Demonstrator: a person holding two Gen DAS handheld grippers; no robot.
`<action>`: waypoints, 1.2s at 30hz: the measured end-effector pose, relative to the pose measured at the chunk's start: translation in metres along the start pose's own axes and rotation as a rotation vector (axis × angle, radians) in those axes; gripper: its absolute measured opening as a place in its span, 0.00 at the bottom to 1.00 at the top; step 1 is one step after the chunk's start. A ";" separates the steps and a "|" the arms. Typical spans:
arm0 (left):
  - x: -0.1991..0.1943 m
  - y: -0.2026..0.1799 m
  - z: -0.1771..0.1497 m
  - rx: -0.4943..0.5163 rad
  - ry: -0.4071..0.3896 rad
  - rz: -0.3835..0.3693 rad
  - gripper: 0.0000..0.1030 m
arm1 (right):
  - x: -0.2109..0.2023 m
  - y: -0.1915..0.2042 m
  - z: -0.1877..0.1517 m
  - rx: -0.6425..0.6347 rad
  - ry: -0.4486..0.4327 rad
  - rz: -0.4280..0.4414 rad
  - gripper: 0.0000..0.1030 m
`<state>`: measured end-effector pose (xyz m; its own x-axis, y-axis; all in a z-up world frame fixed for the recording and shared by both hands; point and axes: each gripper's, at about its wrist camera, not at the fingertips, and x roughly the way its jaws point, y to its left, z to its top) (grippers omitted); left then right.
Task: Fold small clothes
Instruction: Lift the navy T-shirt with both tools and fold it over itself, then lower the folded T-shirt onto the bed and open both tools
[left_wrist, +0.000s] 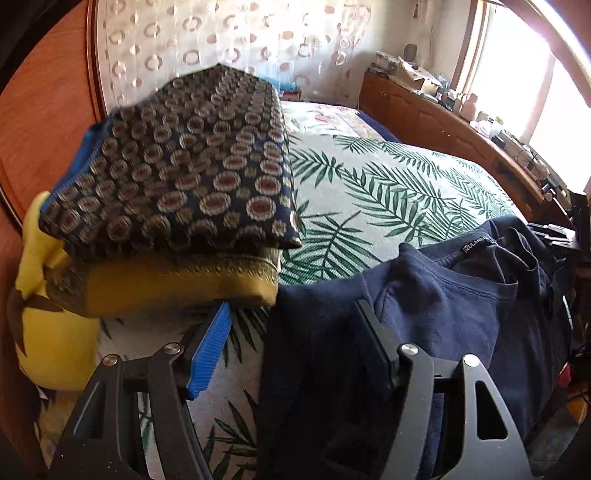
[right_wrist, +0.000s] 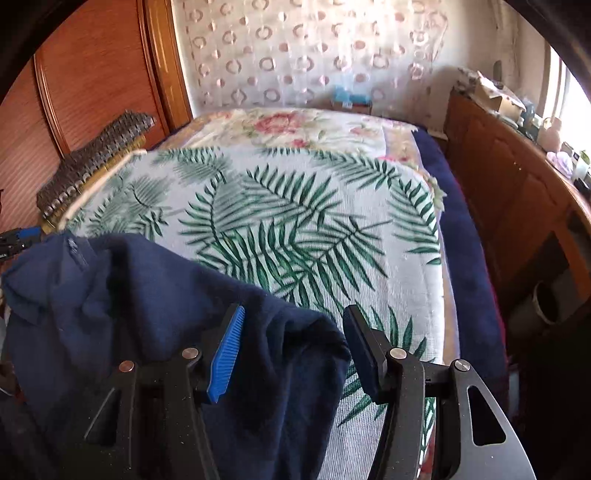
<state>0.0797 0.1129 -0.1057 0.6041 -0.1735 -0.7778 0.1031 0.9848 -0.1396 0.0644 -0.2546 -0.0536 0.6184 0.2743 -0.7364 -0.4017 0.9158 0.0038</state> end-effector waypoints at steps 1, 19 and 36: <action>0.002 0.001 -0.001 -0.005 0.011 -0.003 0.65 | 0.000 -0.002 0.001 0.003 0.006 0.008 0.55; -0.075 -0.046 -0.001 0.082 -0.178 -0.126 0.10 | -0.058 0.014 -0.014 -0.030 -0.175 0.059 0.12; -0.266 -0.074 0.048 0.104 -0.564 -0.267 0.10 | -0.345 0.039 0.016 -0.108 -0.621 0.042 0.11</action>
<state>-0.0505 0.0861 0.1406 0.8675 -0.4125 -0.2780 0.3672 0.9081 -0.2015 -0.1544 -0.3085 0.2115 0.8646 0.4581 -0.2065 -0.4798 0.8747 -0.0684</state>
